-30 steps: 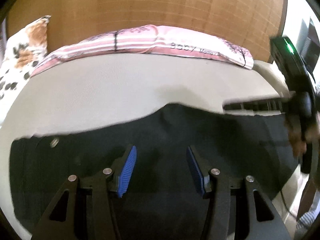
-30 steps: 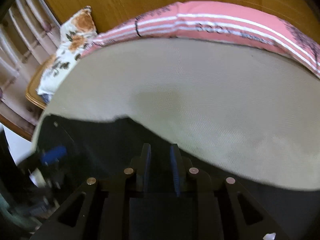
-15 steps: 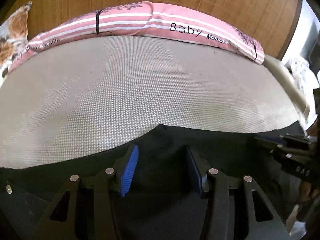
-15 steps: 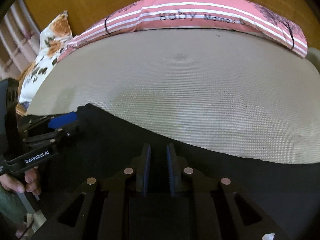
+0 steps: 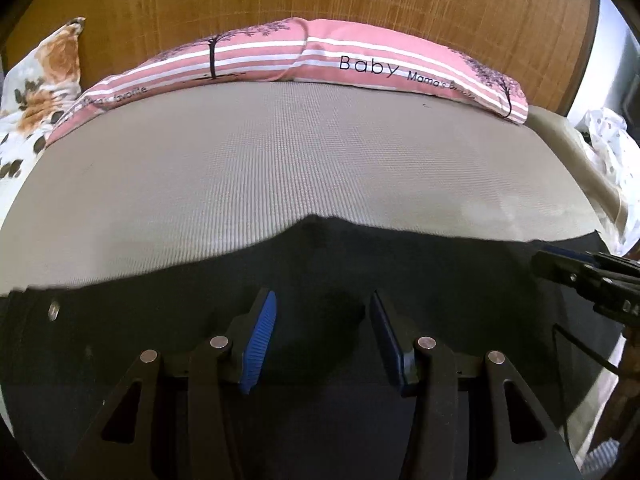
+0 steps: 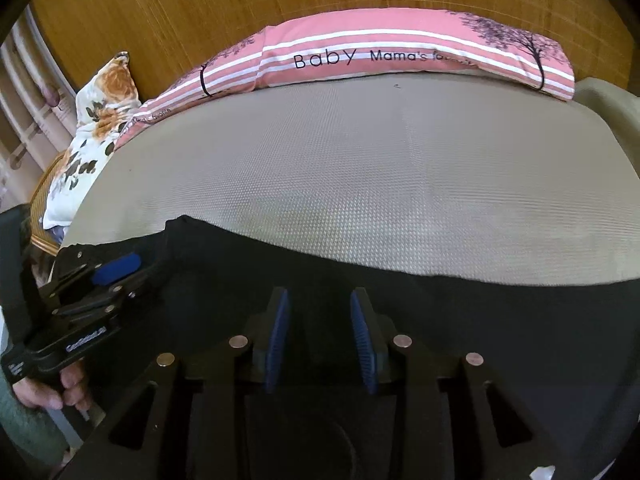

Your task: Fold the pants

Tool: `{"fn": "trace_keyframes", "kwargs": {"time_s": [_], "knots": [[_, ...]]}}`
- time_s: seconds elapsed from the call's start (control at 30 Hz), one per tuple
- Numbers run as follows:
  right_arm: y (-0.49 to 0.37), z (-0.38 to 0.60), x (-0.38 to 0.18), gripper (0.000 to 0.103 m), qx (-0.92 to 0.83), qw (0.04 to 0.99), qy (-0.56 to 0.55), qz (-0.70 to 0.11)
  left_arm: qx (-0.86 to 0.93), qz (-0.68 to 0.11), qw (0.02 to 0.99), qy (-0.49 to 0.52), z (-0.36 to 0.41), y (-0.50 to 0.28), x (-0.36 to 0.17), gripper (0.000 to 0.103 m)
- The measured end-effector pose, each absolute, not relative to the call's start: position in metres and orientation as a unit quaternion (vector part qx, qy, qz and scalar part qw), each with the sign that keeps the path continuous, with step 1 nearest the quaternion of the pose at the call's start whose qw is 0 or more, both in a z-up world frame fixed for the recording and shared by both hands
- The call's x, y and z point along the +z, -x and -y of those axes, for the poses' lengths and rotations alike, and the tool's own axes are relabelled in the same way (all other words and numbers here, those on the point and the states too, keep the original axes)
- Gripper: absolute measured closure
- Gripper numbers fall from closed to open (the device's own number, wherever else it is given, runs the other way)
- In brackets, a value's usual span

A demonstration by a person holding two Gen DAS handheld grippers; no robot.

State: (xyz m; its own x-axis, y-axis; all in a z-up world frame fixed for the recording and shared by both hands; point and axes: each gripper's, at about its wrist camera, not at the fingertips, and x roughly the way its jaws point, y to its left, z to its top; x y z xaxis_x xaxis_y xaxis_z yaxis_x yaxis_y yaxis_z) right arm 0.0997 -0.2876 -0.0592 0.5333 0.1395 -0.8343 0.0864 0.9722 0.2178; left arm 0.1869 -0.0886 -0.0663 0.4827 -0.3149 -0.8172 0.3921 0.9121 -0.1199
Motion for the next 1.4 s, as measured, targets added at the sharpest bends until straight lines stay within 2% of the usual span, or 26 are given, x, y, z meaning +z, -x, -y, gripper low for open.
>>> {"fn": "trace_keyframes", "kwargs": {"time_s": [0.27,0.93,1.3,1.4], "knots": [[-0.056,0.318,-0.059,0.065,-0.009,0.862,-0.163,-0.480,-0.204,-0.478,0.853,-0.046,0.086,-0.146,-0.062,0.052],[0.137,0.487,-0.076,0.064,-0.201,0.810,-0.361,-0.417,-0.210,-0.486,0.846,-0.065,0.096,-0.104,-0.071,0.051],[0.161,0.529,-0.103,0.064,-0.230,0.791,-0.422,-0.378,-0.206,-0.493,0.841,-0.085,0.105,-0.102,-0.075,0.051],[0.160,0.539,-0.106,0.067,-0.233,0.793,-0.427,-0.366,-0.203,-0.497,0.839,-0.086,0.105,-0.103,-0.077,0.051]]}}
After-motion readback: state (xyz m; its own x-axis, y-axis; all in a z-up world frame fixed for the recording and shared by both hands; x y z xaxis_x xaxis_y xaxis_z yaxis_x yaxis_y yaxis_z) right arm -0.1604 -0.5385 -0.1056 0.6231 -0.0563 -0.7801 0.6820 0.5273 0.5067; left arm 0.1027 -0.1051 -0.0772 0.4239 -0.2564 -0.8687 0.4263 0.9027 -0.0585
